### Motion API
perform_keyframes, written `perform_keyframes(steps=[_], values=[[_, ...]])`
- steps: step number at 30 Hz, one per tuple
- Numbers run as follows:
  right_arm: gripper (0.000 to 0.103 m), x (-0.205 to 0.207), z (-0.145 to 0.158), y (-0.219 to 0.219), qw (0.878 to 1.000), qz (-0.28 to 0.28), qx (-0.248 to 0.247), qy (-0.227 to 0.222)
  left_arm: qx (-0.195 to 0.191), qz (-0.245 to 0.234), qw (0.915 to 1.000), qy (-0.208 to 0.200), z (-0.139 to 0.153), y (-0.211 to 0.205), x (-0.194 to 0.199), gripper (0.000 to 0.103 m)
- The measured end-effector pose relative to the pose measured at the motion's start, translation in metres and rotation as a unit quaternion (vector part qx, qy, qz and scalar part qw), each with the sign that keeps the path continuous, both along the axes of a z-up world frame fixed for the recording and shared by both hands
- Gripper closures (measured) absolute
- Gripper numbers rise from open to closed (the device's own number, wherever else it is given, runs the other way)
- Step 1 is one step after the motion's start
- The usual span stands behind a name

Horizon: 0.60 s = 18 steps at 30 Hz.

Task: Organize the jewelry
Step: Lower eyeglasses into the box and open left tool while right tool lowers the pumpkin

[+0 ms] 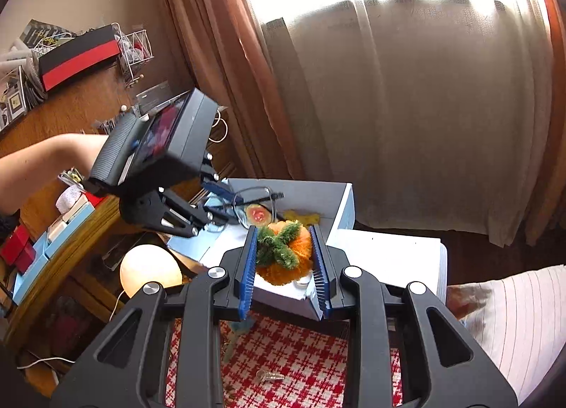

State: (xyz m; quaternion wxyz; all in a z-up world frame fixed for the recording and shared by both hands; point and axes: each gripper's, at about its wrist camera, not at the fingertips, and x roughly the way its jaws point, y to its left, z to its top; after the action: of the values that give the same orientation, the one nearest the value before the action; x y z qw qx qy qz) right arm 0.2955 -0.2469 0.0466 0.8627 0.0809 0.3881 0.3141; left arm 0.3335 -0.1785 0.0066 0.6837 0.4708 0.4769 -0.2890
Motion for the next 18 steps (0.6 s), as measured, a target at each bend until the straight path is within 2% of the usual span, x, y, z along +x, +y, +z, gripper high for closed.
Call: perform_keyframes(steps=[9, 14, 18], values=[[0.074, 0.056, 0.006, 0.006, 0.999, 0.016, 0.011, 0.033, -0.005, -0.007, 0.9999, 0.013, -0.021, 0.004, -0.003, 0.076], [0.074, 0.097, -0.011, 0.021, 0.994, 0.035, 0.009, 0.103, -0.009, -0.014, 0.9998, 0.014, -0.028, 0.003, -0.009, 0.076], [0.074, 0.126, -0.028, 0.037, 0.983, 0.043, 0.010, 0.176, -0.017, -0.013, 0.9997, 0.012, -0.030, 0.004, -0.007, 0.076]])
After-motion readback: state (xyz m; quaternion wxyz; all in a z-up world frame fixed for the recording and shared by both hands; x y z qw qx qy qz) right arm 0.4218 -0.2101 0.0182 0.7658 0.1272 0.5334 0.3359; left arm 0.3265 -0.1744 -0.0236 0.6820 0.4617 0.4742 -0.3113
